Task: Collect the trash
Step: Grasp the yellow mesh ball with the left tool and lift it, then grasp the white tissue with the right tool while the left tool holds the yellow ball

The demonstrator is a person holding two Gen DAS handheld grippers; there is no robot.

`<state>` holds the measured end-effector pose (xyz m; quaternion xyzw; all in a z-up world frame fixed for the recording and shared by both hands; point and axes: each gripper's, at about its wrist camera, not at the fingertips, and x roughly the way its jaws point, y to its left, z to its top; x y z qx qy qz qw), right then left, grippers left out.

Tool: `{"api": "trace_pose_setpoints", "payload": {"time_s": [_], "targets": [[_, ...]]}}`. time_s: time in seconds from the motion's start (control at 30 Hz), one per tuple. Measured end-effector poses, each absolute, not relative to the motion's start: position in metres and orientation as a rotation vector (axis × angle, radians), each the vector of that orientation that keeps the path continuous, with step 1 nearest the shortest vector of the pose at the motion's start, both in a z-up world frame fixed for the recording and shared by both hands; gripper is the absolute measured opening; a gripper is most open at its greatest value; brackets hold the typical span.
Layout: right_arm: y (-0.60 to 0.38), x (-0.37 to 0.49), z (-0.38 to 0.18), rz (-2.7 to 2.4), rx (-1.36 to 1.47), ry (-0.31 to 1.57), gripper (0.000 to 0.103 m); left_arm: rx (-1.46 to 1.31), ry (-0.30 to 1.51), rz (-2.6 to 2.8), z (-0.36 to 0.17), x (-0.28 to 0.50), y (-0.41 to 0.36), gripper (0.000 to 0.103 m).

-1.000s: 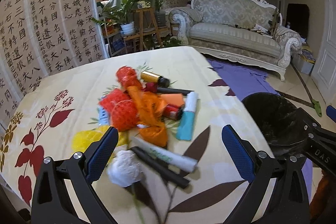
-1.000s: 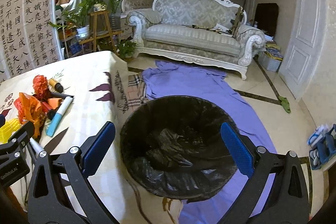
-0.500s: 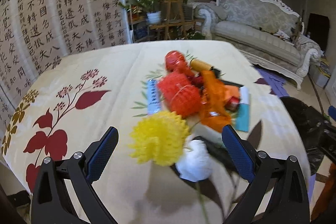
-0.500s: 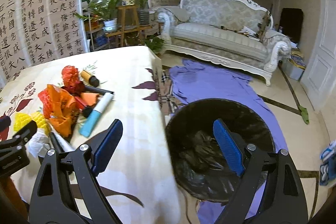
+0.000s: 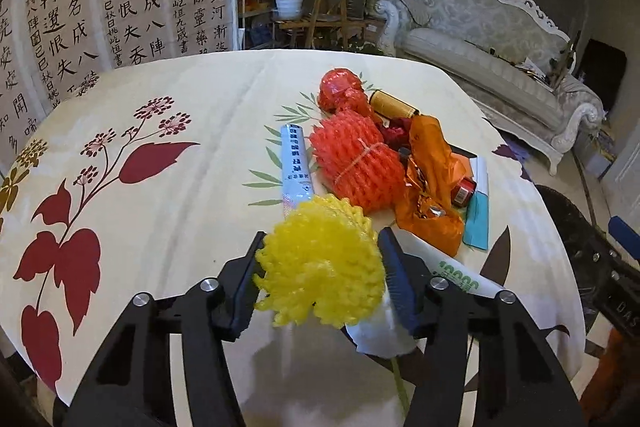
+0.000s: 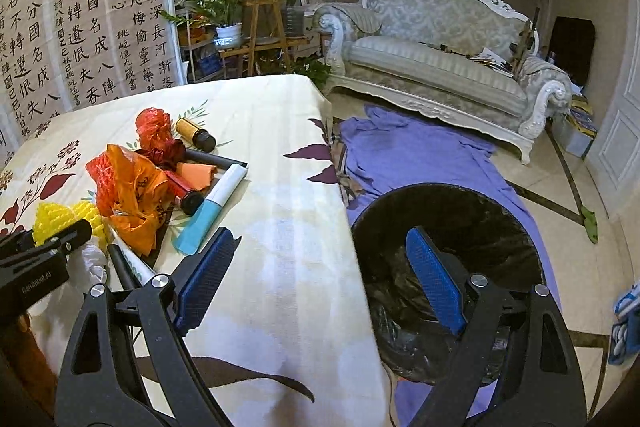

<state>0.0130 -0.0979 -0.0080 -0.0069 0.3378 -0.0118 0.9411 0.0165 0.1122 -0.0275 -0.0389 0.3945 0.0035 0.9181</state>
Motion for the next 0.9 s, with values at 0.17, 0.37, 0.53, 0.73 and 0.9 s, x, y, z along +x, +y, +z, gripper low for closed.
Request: {"api": "trace_pose_setpoints", "payload": {"time_s": [0.17,0.37,0.53,0.73,0.9], "targets": [[-0.091,0.016,-0.009,-0.007,-0.023,0.698,0.086,-0.106,0.805,-0.008,-0.027,0.016,0.116,0.046],[-0.078,0.014,-0.006,0.027,-0.038,0.694,0.086,-0.105,0.78,-0.003,-0.017,0.012,0.12,0.045],[-0.063,0.008,-0.001,0.073,-0.05,0.685,0.086,-0.111,0.735,0.022,-0.003,0.004,0.133,0.045],[-0.03,-0.002,0.005,0.156,-0.084,0.669,0.086,-0.119,0.718,0.094,0.001,-0.014,0.161,0.045],[0.0,-0.011,0.005,0.239,-0.116,0.675,0.08,-0.108,0.709,0.166,-0.004,-0.03,0.184,0.045]]}}
